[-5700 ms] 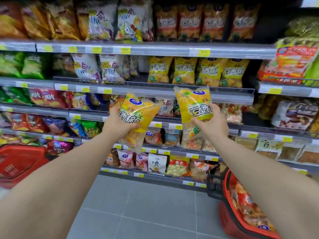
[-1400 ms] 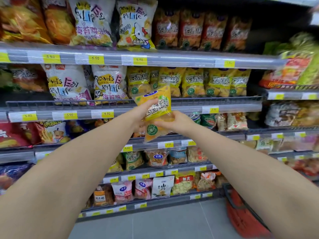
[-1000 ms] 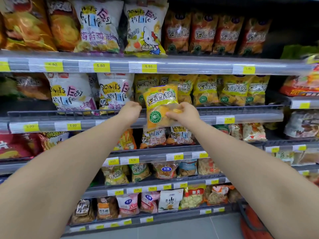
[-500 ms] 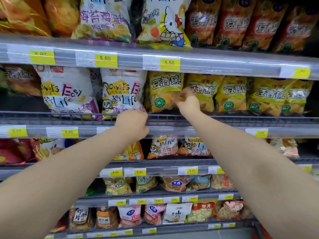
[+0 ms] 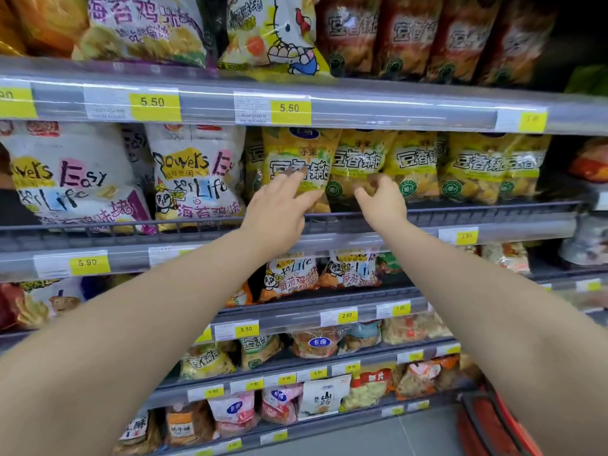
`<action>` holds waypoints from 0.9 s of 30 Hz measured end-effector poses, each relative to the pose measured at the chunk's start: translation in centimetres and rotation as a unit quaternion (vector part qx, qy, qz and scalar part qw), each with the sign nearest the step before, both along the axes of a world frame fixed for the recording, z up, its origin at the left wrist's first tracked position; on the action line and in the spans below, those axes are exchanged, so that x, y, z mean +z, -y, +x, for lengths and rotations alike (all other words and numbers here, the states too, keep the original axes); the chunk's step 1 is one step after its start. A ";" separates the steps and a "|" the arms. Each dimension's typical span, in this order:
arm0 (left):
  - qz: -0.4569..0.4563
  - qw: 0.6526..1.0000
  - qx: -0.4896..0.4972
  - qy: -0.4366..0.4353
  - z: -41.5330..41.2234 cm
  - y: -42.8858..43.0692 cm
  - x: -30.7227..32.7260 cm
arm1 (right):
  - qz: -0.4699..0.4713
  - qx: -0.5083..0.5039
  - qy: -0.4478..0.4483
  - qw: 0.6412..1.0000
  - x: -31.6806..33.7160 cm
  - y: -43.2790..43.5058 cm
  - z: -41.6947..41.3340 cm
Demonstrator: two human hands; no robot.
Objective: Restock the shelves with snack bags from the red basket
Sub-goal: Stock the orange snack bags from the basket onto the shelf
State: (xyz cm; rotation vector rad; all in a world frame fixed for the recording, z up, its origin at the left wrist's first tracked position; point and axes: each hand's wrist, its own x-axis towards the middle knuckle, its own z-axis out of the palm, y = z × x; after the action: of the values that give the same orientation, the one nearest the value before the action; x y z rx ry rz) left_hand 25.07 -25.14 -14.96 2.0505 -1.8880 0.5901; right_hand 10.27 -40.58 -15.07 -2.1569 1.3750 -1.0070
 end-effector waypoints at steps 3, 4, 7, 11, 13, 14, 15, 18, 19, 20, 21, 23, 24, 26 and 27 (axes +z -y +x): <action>-0.003 1.000 0.023 -0.009 -0.2 1.8 0.2 | 0.029 -0.035 -0.019 0.999 0.4 1.3 0.6; 0.000 0.999 0.034 -0.015 -0.1 2.4 0.3 | 0.037 -0.040 -0.023 0.998 0.5 1.7 1.1; 0.034 0.996 0.057 -0.056 0.3 4.2 0.6 | 0.078 -0.069 -0.062 0.993 0.9 2.7 2.8; 0.022 0.990 0.063 -0.122 0.5 5.3 0.3 | 0.117 -0.101 -0.078 0.985 1.1 4.2 4.1; -0.013 0.990 0.073 -0.117 0.1 5.3 0.2 | 0.115 -0.083 -0.047 0.989 1.2 5.3 3.6; -0.027 0.990 0.082 -0.113 -0.1 5.2 0.1 | 0.111 -0.071 -0.040 0.991 1.2 5.7 3.1; -0.037 0.989 0.092 -0.111 -0.3 5.2 0.1 | 0.103 -0.062 -0.038 0.992 1.2 6.0 2.5; -0.054 0.984 0.119 -0.119 -0.7 5.1 0.0 | 0.085 -0.043 -0.033 0.995 1.1 6.5 0.3; -0.057 0.983 0.123 -0.122 -0.8 5.0 0.0 | 0.082 -0.033 -0.024 0.996 1.0 6.7 -0.5; -0.062 0.983 0.124 -0.121 -0.8 5.0 0.0 | 0.082 -0.021 -0.015 0.996 0.9 6.8 -1.2; -0.066 0.983 0.125 -0.120 -0.8 4.9 0.1 | 0.084 -0.006 -0.009 0.996 0.8 7.0 -1.8; -0.069 0.982 0.129 -0.121 -1.0 5.0 0.2 | 0.086 0.028 0.008 0.996 0.7 7.1 -2.7; -0.070 0.981 0.133 -0.123 -1.2 5.1 0.2 | 0.089 0.048 0.023 0.995 0.6 7.2 -3.0; -0.070 0.980 0.141 -0.125 -1.4 5.5 0.3 | 0.108 0.080 0.052 0.990 0.6 7.3 -3.4; -0.069 0.979 0.145 -0.124 -1.4 5.7 0.4 | 0.118 0.090 0.055 0.987 0.7 7.5 -3.4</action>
State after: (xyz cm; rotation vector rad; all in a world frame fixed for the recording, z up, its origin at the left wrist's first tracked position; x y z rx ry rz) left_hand 23.63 -30.81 -14.57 2.2072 -1.3841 0.4876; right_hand 6.85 -48.03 -14.42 -1.9774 1.1616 -0.8362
